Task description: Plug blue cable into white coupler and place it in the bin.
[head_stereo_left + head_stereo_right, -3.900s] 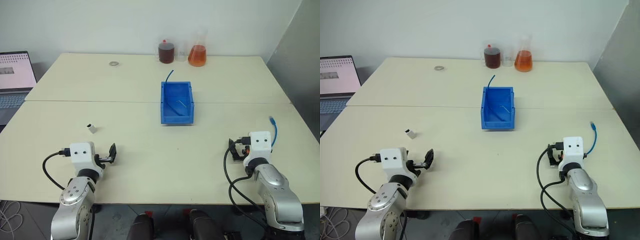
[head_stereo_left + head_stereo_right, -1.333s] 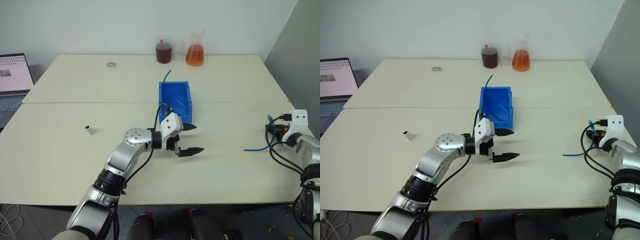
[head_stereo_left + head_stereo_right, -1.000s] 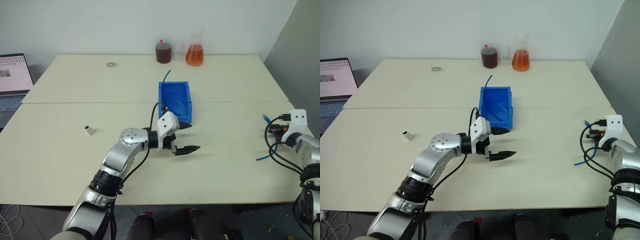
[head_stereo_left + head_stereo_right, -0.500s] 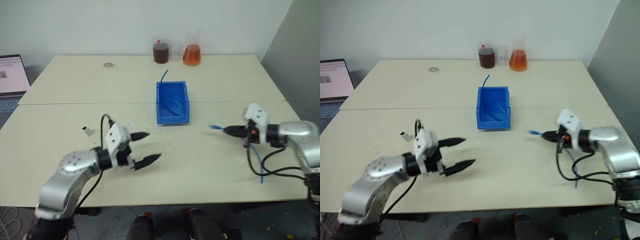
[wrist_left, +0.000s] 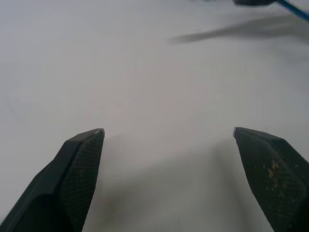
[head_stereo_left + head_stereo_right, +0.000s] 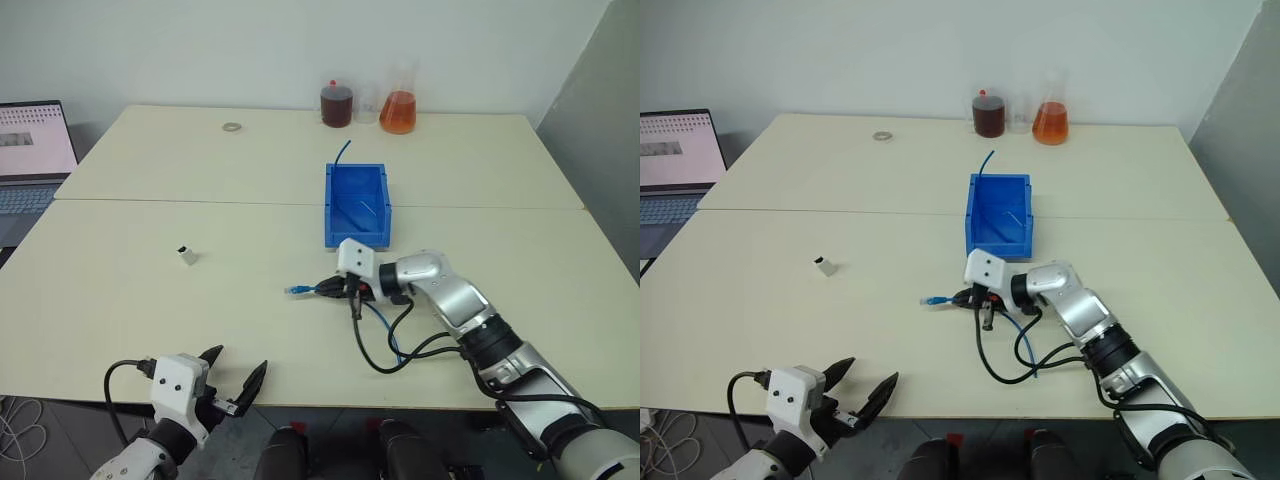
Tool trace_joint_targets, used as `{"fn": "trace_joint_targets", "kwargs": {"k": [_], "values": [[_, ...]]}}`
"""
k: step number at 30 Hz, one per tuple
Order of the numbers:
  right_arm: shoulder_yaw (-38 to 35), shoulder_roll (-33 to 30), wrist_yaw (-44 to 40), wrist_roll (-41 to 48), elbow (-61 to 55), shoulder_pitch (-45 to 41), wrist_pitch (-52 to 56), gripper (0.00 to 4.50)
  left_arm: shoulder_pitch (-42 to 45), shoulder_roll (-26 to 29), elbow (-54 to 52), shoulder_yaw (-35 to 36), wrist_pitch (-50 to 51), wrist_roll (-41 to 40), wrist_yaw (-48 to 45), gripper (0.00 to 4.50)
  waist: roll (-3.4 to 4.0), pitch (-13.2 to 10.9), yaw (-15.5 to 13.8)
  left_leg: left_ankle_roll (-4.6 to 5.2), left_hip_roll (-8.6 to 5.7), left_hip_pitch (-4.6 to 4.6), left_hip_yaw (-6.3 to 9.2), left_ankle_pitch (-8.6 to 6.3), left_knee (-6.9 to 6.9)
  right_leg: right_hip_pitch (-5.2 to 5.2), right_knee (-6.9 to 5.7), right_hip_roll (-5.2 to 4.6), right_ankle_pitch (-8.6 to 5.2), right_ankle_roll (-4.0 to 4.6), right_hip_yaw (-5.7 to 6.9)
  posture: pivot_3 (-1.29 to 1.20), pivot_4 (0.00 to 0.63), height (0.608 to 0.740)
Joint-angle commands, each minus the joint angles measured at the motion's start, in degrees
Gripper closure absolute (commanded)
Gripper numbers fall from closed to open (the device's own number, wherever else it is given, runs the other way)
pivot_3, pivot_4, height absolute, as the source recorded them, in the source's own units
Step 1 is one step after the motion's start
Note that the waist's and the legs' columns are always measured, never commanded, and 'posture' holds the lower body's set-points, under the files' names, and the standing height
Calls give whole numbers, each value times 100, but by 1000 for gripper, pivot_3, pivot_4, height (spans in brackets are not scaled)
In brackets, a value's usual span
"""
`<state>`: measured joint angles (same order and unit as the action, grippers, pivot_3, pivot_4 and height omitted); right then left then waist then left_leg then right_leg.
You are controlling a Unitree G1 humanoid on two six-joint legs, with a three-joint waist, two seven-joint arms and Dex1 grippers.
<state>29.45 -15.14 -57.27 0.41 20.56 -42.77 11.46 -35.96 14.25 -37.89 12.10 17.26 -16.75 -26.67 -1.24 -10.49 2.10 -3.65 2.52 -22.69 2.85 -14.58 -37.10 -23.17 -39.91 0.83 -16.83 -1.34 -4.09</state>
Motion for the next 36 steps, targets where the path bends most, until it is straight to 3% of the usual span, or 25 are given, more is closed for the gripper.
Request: {"fn": "trace_joint_targets", "kwargs": {"k": [1,2,5,13,21,24,29,36], "values": [[132,186,25,-352,602,-255,-550,4470,-57,-133,-161,-145,-270,96,209,0,0,0,24,0,-1,-1,-2,0,0,0,0,0,0,0,-1,0,150,740],[138,234,38,-412,753,-297,-649,4470,-78,-121,-149,-175,-293,109,215,0,0,0,39,0,-1,-1,-4,0,0,-1,0,0,0,0,-4,0,150,740],[169,328,-202,-480,1104,-390,-734,3850,-172,-96,-206,-188,-304,35,215,0,-1,2,98,0,4,3,-1,0,3,0,-3,3,0,0,-2,0,150,740],[-169,87,-387,-310,629,-136,-456,1899,231,368,-15,-21,-72,-183,-28,0,-5,8,102,1,5,9,2,-1,4,3,-6,7,-1,2,0,0,150,740],[-1444,-1079,-944,1238,-2178,708,2077,64,2108,2260,1475,-94,145,-569,-1894,0,6,5,-5,0,4,-3,18,0,4,-1,-8,8,0,4,15,0,150,740],[-2048,-1635,-1011,1914,-3131,1116,2942,64,2973,2758,2503,-339,-197,-409,-2597,0,7,4,1,0,3,-1,17,0,6,-1,-7,8,-1,6,17,0,150,740],[-2605,-2214,-870,2652,-4145,1576,3788,64,4338,2985,3832,-908,-239,-346,-3552,0,6,1,-27,1,3,-4,21,0,6,-2,-6,11,-3,9,24,0,150,740],[-2920,-2259,-157,3126,-4674,1649,4420,64,5791,2721,5437,-1952,-1281,288,-4824,0,5,1,41,2,1,-6,15,0,5,-4,-8,12,-3,8,19,0,150,740]]}}
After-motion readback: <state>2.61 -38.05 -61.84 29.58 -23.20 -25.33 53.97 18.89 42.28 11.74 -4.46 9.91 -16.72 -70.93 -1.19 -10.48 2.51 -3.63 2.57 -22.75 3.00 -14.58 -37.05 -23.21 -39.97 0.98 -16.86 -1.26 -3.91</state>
